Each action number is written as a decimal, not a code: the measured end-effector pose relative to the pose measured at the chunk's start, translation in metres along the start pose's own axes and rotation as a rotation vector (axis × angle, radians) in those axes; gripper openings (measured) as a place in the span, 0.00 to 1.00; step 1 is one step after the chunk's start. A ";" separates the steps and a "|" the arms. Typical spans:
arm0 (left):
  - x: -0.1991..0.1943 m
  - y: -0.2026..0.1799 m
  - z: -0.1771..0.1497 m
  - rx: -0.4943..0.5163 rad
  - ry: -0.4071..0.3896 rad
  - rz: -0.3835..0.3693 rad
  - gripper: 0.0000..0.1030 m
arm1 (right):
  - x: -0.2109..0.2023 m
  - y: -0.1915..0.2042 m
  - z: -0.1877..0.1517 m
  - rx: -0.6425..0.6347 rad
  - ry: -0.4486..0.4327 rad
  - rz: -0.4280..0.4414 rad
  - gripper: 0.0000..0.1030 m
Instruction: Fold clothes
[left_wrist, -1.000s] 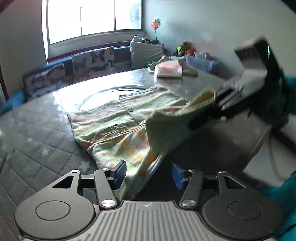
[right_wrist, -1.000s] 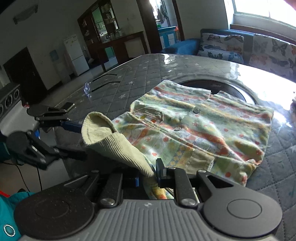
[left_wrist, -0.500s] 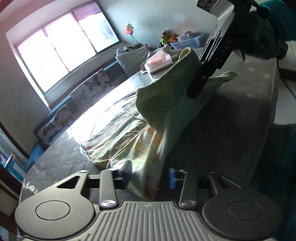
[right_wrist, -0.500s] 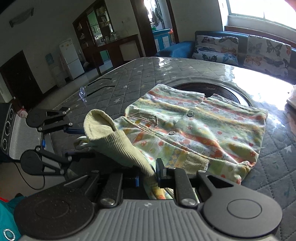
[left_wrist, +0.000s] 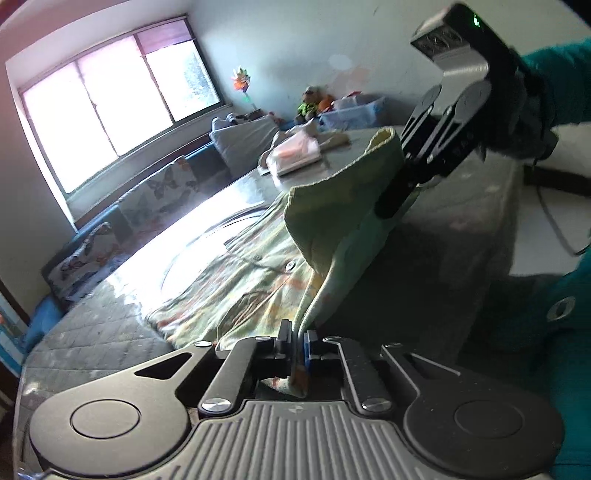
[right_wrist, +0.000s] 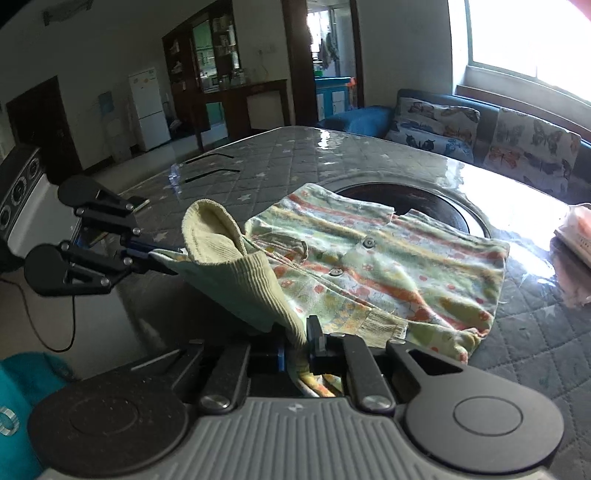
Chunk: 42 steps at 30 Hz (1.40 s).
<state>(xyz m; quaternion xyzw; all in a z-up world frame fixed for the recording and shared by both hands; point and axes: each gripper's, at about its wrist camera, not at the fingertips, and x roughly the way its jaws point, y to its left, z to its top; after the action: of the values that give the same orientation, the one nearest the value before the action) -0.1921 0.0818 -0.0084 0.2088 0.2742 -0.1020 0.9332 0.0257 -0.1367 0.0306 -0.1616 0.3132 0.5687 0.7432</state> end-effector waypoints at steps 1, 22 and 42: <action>-0.005 -0.001 0.001 -0.011 -0.007 -0.015 0.06 | -0.005 0.001 -0.001 -0.005 0.001 0.005 0.09; -0.014 0.061 0.034 -0.254 -0.094 -0.120 0.06 | -0.025 -0.008 0.069 -0.114 0.027 0.023 0.09; 0.118 0.158 -0.009 -0.575 0.139 -0.095 0.07 | 0.118 -0.086 0.079 0.043 0.030 -0.127 0.29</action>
<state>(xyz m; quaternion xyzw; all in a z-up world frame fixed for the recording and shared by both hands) -0.0507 0.2180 -0.0282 -0.0709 0.3644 -0.0492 0.9272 0.1482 -0.0276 0.0036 -0.1735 0.3255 0.5112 0.7763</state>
